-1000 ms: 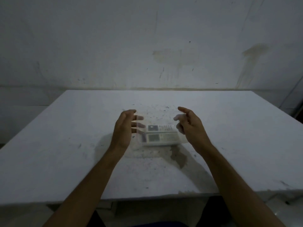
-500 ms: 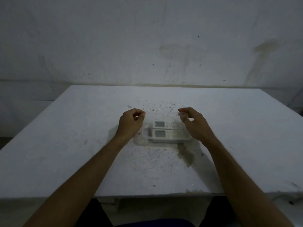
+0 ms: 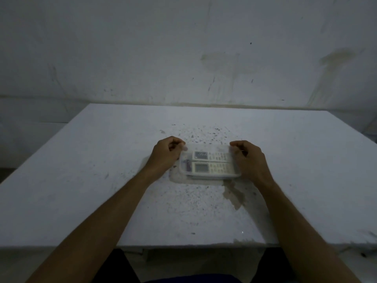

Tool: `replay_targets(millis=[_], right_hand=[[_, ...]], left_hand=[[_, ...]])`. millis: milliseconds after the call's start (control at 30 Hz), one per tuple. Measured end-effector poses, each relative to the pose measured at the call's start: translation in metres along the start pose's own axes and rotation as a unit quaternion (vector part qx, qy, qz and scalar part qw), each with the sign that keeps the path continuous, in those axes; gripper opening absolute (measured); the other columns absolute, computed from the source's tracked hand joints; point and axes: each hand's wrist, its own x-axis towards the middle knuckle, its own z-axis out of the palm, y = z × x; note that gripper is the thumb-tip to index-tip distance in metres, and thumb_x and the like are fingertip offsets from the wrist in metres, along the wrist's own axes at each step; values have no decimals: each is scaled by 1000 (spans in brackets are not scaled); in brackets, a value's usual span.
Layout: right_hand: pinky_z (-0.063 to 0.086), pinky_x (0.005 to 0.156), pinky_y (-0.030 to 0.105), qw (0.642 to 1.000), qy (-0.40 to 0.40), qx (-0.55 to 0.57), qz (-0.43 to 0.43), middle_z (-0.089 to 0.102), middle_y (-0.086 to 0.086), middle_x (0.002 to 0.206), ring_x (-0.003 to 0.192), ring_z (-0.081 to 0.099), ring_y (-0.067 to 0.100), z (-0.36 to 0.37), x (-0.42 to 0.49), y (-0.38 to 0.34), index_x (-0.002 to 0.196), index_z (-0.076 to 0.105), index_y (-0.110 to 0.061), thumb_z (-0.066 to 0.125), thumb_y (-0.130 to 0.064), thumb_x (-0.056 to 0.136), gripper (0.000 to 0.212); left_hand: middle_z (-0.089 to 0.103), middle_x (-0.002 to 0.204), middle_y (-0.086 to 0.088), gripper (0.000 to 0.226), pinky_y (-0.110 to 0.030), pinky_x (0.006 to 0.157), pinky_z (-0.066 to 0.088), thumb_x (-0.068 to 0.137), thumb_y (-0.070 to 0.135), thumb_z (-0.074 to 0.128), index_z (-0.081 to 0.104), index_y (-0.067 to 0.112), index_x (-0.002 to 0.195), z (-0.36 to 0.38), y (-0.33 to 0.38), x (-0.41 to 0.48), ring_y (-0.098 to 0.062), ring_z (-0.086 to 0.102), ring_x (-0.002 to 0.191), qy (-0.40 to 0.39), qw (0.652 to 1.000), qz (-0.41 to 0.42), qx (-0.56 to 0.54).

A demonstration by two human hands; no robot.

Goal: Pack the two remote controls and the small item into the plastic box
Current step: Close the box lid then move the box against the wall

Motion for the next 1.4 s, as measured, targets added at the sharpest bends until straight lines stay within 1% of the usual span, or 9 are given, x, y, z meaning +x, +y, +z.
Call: replay_targets(millis=[100, 233, 367, 500, 833, 1000, 1133, 1300, 1400], right_hand=[[49, 81, 23, 1000, 13, -10, 17, 68, -7, 108, 95, 63, 12, 0, 1, -1, 123, 71, -18, 56, -31, 102, 29], [55, 85, 28, 999, 11, 23, 42, 70, -8, 105, 92, 66, 12, -1, 4, -1, 122, 74, -18, 60, -32, 100, 29], [61, 79, 28, 996, -13, 65, 58, 77, -2, 106, 89, 72, 12, -5, 6, 4, 118, 76, -16, 61, -30, 100, 27], [56, 60, 14, 988, -20, 131, 73, 75, -7, 85, 74, 71, 3, -11, 7, 3, 110, 79, -10, 63, -21, 98, 22], [56, 50, 27, 939, -95, 196, 265, 77, 16, 89, 71, 73, 25, -20, 31, -19, 90, 74, 3, 81, -18, 83, 23], [64, 62, 32, 957, -63, 180, 217, 78, 15, 90, 76, 76, 25, -20, 18, -17, 94, 78, -1, 80, -24, 86, 24], [57, 60, 17, 978, -46, 138, 150, 78, 3, 98, 77, 72, 11, -23, -20, -14, 116, 76, -10, 69, -27, 95, 28], [45, 49, 17, 981, -26, 131, 143, 70, -6, 61, 47, 55, 1, -30, -63, -5, 114, 78, -19, 66, -31, 97, 24], [43, 47, 15, 984, -6, 125, 130, 68, -8, 63, 45, 54, -1, -24, -65, -5, 116, 77, -16, 65, -30, 98, 26]], left_hand=[[74, 107, 3, 11, -30, 79, 57, 100, 22, 62, 71, 18, 105, 0, 1, -2, -18, 68, 97, 6, 997, 32, 70], [65, 128, -2, 21, -33, 104, 45, 97, 19, 63, 70, 19, 116, 6, 32, -3, -20, 56, 121, 14, 936, 273, 221], [43, 159, 2, 83, -40, 120, 27, 86, 73, 56, 44, 24, 152, 38, 66, -13, -18, 39, 144, -203, 884, 217, 361], [35, 164, -1, 108, -42, 120, 24, 77, 90, 46, 31, 20, 159, 68, 64, -12, -21, 38, 144, -214, 847, 222, 433], [47, 152, 3, 105, -43, 110, 31, 70, 91, 51, 43, 23, 150, 71, 73, -3, -20, 49, 129, -231, 833, 206, 459], [37, 162, 5, 113, -46, 116, 27, 68, 95, 48, 35, 25, 156, 71, 69, -5, -19, 42, 139, -234, 840, 182, 455], [28, 167, 6, 114, -47, 120, 23, 69, 94, 49, 31, 26, 158, 70, 69, -6, -19, 33, 147, -241, 841, 165, 456], [24, 168, 6, 115, -47, 120, 23, 70, 94, 47, 28, 26, 160, 68, 76, -4, -20, 31, 149, -264, 821, 165, 478], [23, 168, 6, 115, -47, 120, 23, 70, 93, 49, 27, 25, 160, 69, 79, -4, -20, 30, 149, -277, 818, 159, 478]])
